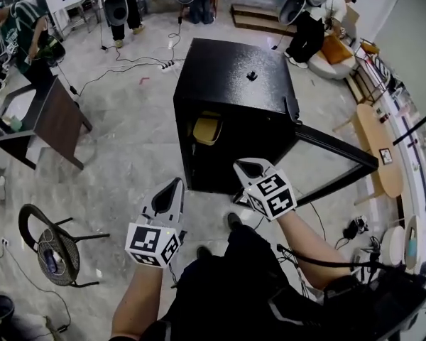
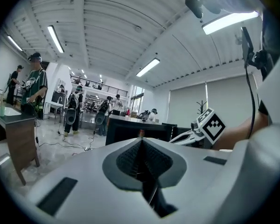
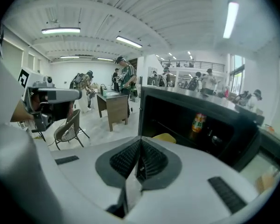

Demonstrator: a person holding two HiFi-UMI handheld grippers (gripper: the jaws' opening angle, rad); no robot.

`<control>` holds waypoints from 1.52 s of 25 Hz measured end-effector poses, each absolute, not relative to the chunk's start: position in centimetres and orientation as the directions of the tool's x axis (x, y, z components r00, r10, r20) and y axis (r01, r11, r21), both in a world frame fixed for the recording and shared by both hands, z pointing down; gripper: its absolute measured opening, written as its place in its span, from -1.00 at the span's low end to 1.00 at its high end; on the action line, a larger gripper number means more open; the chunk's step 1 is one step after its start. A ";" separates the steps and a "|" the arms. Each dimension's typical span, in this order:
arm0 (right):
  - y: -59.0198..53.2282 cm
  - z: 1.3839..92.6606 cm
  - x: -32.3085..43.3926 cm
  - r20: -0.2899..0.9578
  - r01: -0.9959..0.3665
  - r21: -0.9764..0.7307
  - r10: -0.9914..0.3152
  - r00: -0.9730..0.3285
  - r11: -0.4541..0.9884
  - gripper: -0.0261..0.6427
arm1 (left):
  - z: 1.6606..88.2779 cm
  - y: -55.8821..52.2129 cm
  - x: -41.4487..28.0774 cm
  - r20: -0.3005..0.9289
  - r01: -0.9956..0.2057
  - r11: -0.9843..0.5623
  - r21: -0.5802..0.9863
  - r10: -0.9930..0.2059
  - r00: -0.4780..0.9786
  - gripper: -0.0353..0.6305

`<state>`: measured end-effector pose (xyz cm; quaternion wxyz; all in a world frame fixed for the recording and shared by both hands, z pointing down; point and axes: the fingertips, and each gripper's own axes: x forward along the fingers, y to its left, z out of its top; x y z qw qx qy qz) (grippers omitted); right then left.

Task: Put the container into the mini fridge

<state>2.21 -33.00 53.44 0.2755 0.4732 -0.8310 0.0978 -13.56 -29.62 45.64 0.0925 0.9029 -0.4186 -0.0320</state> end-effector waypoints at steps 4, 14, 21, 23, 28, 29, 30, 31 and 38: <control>-31.9 50.5 2.7 0.484 -0.853 0.084 -0.769 -0.417 0.515 -0.87 | 44.7 -29.6 -12.7 0.006 -0.744 -0.653 0.145 -0.751 0.660 -0.88; -29.8 44.6 6.5 0.384 -0.882 0.106 -0.837 -0.389 0.458 -0.87 | 42.9 -30.5 -9.3 0.021 -0.751 -0.644 0.147 -0.757 0.653 -0.88; -28.4 40.9 9.9 0.267 -0.887 0.047 -0.861 -0.432 0.460 -0.87 | 41.5 -30.8 -6.0 0.038 -0.743 -0.653 0.146 -0.747 0.663 -0.88; -28.1 40.1 11.1 0.254 -0.885 0.041 -0.861 -0.440 0.465 -0.87 | 40.8 -30.8 -4.7 0.036 -0.742 -0.655 0.145 -0.746 0.665 -0.88; -27.7 38.9 13.2 0.246 -0.886 0.048 -0.865 -0.438 0.462 -0.88 | 38.8 -30.2 -2.2 0.022 -0.739 -0.658 0.146 -0.744 0.668 -0.88; -27.6 38.7 13.6 0.246 -0.885 0.059 -0.866 -0.436 0.462 -0.88 | 38.6 -30.1 -1.9 0.024 -0.742 -0.656 0.143 -0.747 0.665 -0.88; -27.6 38.5 14.0 0.246 -0.885 0.068 -0.867 -0.433 0.461 -0.88 | 38.4 -30.1 -1.7 0.027 -0.747 -0.651 0.139 -0.751 0.659 -0.88; -27.5 38.3 14.5 0.243 -0.885 0.071 -0.868 -0.432 0.460 -0.88 | 38.2 -30.0 -1.6 0.030 -0.753 -0.644 0.134 -0.757 0.653 -0.88; -26.4 37.1 17.1 0.212 -0.889 0.056 -0.876 -0.434 0.455 -0.88 | 37.1 -29.3 -1.1 0.029 -0.788 -0.603 0.122 -0.792 0.610 -0.88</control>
